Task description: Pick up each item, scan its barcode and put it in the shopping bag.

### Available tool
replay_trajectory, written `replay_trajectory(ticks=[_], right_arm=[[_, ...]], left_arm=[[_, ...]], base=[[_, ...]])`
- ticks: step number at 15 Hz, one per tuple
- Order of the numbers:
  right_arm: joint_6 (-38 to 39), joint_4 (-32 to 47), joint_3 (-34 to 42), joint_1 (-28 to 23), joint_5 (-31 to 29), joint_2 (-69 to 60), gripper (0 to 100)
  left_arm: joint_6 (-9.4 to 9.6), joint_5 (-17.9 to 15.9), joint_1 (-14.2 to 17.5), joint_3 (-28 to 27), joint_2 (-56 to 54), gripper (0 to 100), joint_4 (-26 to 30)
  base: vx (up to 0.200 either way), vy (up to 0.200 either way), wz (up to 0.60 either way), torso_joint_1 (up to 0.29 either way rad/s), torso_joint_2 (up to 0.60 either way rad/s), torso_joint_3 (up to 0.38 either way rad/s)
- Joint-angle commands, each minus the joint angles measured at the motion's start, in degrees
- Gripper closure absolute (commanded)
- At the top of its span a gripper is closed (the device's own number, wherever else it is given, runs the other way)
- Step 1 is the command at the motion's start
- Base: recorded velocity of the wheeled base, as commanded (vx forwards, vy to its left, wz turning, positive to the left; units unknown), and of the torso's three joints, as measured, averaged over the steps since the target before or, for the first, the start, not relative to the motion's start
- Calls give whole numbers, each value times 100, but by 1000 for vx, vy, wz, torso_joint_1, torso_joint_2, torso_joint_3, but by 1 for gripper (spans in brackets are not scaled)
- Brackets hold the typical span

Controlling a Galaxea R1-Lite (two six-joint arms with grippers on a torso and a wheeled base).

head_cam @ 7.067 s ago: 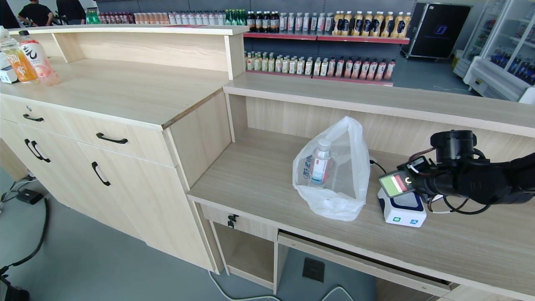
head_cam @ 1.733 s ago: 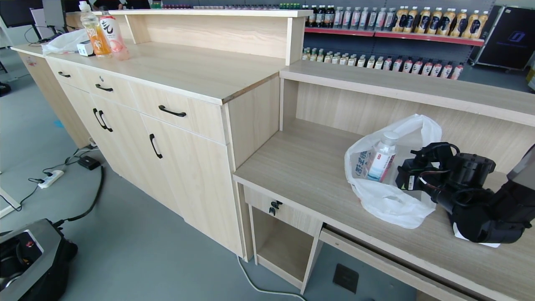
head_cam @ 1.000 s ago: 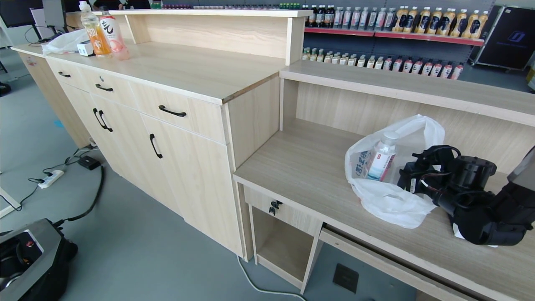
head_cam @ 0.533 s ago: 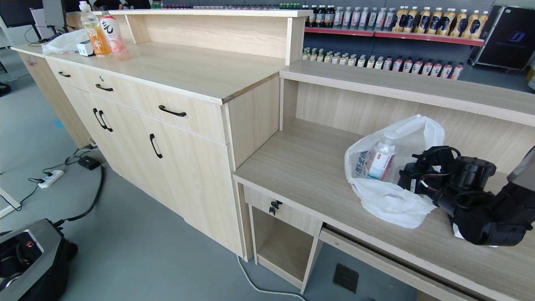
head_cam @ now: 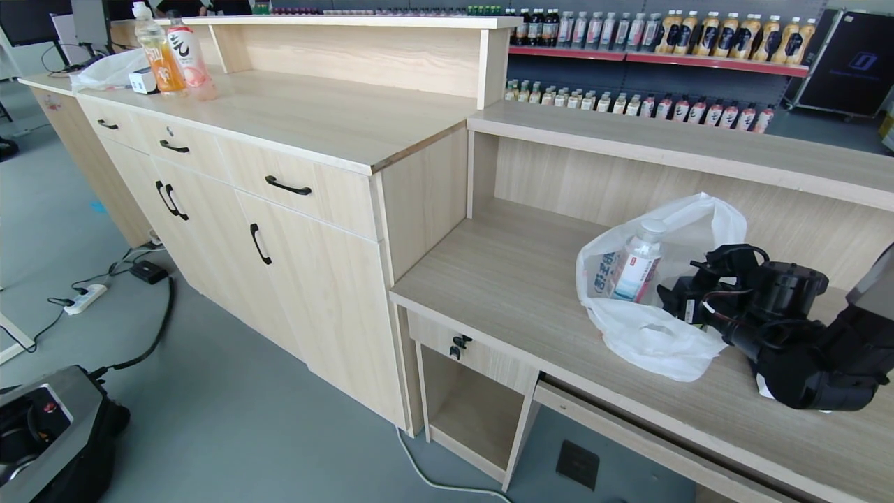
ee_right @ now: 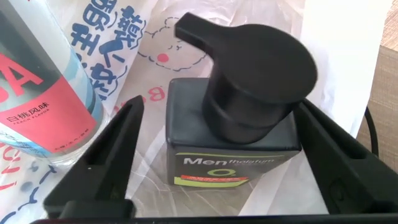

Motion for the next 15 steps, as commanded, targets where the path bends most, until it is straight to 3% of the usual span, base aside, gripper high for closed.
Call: replay_trajectory(ticks=[1, 7, 15], right_arm=[[-1, -11, -8, -1, 16, 9, 0], [-80, -20, -157, 17, 262, -351, 0], [-985, 15, -87, 122, 438, -1476, 0]], left_arm=[[-2, -1, 4, 0, 0, 0, 0], [-2, -1, 4, 0, 0, 0, 0], [-2, -1, 4, 0, 0, 0, 0]], base=[[0, 0, 0, 0, 0, 0], [0, 0, 0, 0, 0, 0], [0, 0, 0, 0, 0, 0]])
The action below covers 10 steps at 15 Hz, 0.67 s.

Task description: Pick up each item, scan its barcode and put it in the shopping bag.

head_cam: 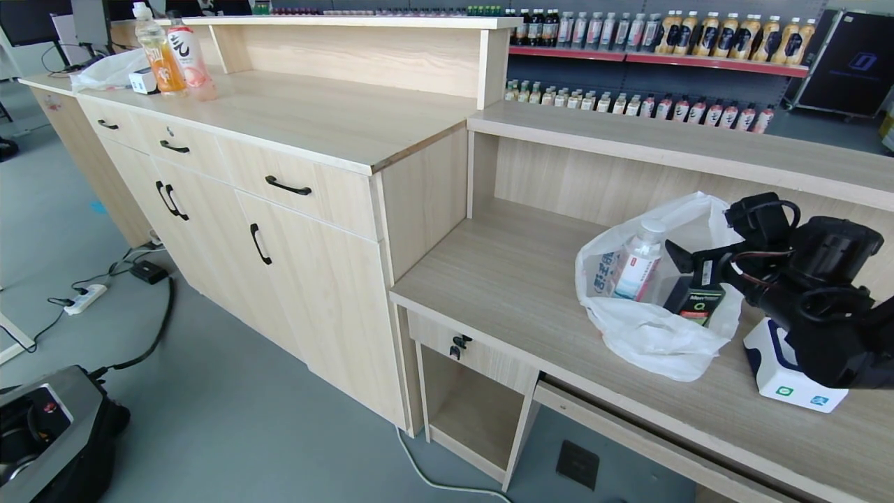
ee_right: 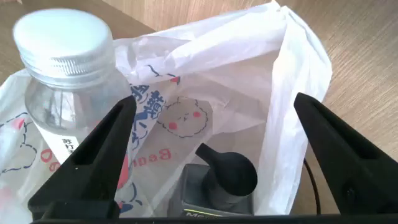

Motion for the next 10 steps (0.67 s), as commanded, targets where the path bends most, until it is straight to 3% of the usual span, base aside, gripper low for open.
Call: replay_trajectory(ticks=[1, 4, 8, 10], right_arm=[[-230, -23, 40, 11, -3, -535, 0], [-511, 267, -426, 11, 199, -1519, 0], [-405, 2368, -1419, -15, 41, -2618, 0], [-317, 2983, -1156, -103, -521, -3014, 0]], left_arm=[[-2, 2, 4, 0, 0, 0, 0], [-2, 2, 4, 0, 0, 0, 0], [-2, 2, 4, 0, 0, 0, 0], [-2, 2, 4, 0, 0, 0, 0]], base=[[0, 0, 0, 0, 0, 0], [0, 0, -600, -2, -1, 4], [0, 0, -600, 4, 4, 1], [0, 0, -600, 2, 2, 2]])
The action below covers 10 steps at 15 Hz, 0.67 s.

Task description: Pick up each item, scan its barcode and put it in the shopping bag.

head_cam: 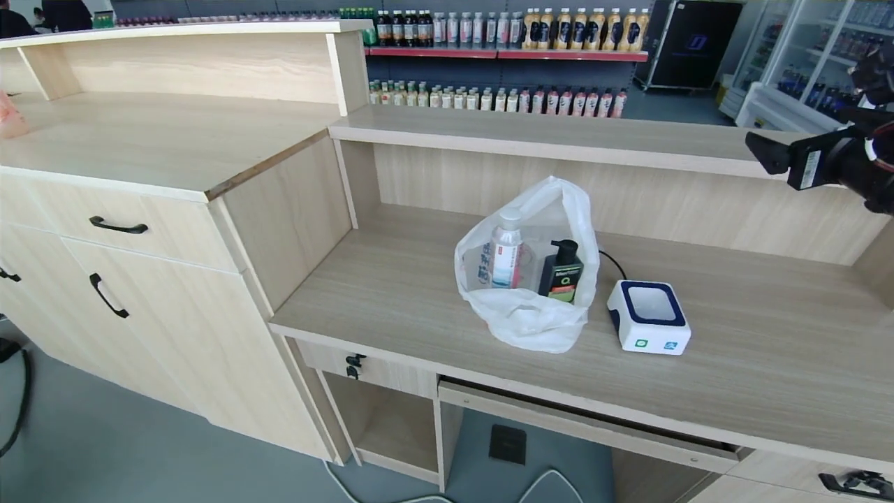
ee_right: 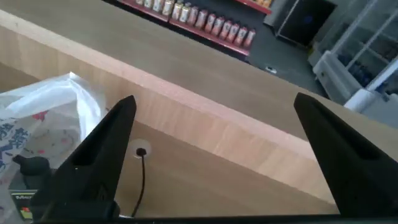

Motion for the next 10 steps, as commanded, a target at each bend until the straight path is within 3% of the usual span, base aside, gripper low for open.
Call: replay_trajectory(ticks=[1, 3, 6, 8, 10], right_arm=[[130, 211, 510, -120, -512, -790, 0], [420, 202, 1679, -120, -1294, -1406, 0], [772, 307, 3903, -102, -1505, -3067, 0], [1027, 1889, 3789, -102, -1452, -4113, 0], [1097, 2434, 3868, -129, -1505, -4754, 0]], left_arm=[[-2, 2, 4, 0, 0, 0, 0], [-2, 2, 4, 0, 0, 0, 0], [-2, 2, 4, 0, 0, 0, 0], [-2, 10, 4, 0, 0, 0, 0], [-2, 10, 4, 0, 0, 0, 0]], base=[[0, 0, -600, 2, 2, 7], [0, 0, -600, -2, -2, 7], [0, 0, 0, 0, 0, 0], [0, 0, 0, 0, 0, 0], [0, 0, 0, 0, 0, 0]])
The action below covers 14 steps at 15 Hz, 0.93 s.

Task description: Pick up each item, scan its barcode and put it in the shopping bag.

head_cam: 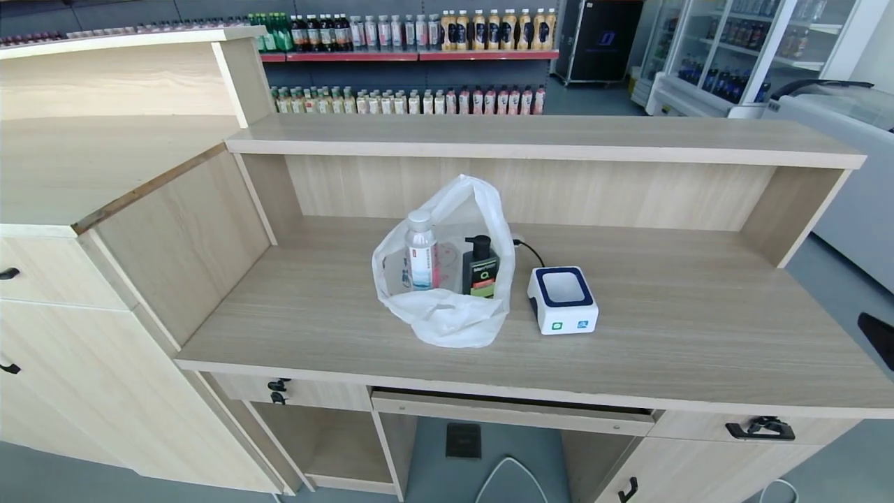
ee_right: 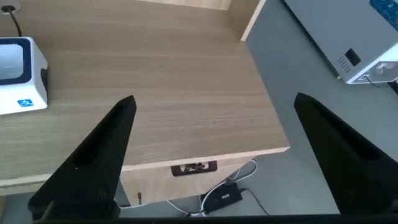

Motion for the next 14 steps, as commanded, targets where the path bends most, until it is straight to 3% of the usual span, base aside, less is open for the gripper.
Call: replay_trajectory(ticks=[1, 2, 5, 7, 9, 14], right_arm=[[148, 643, 256, -40, -74, -1488, 0], [139, 670, 265, -58, -74, -1584, 0], [-133, 696, 1381, 74, -12, -2868, 0], [-133, 889, 2207, 434, 31, -3949, 0], [165, 2313, 2216, 821, 146, -5153, 0], [877, 2366, 2199, 707, 146, -5162, 0]], left_arm=[[-4, 2, 1, 0, 0, 0, 0], [-4, 2, 1, 0, 0, 0, 0], [-4, 2, 1, 0, 0, 0, 0], [-4, 10, 1, 0, 0, 0, 0], [5, 2, 1, 0, 0, 0, 0], [-4, 2, 1, 0, 0, 0, 0]], base=[[0, 0, 0, 0, 0, 0], [0, 0, 0, 0, 0, 0], [0, 0, 0, 0, 0, 0], [0, 0, 0, 0, 0, 0], [0, 0, 0, 0, 0, 0], [0, 0, 0, 0, 0, 0]])
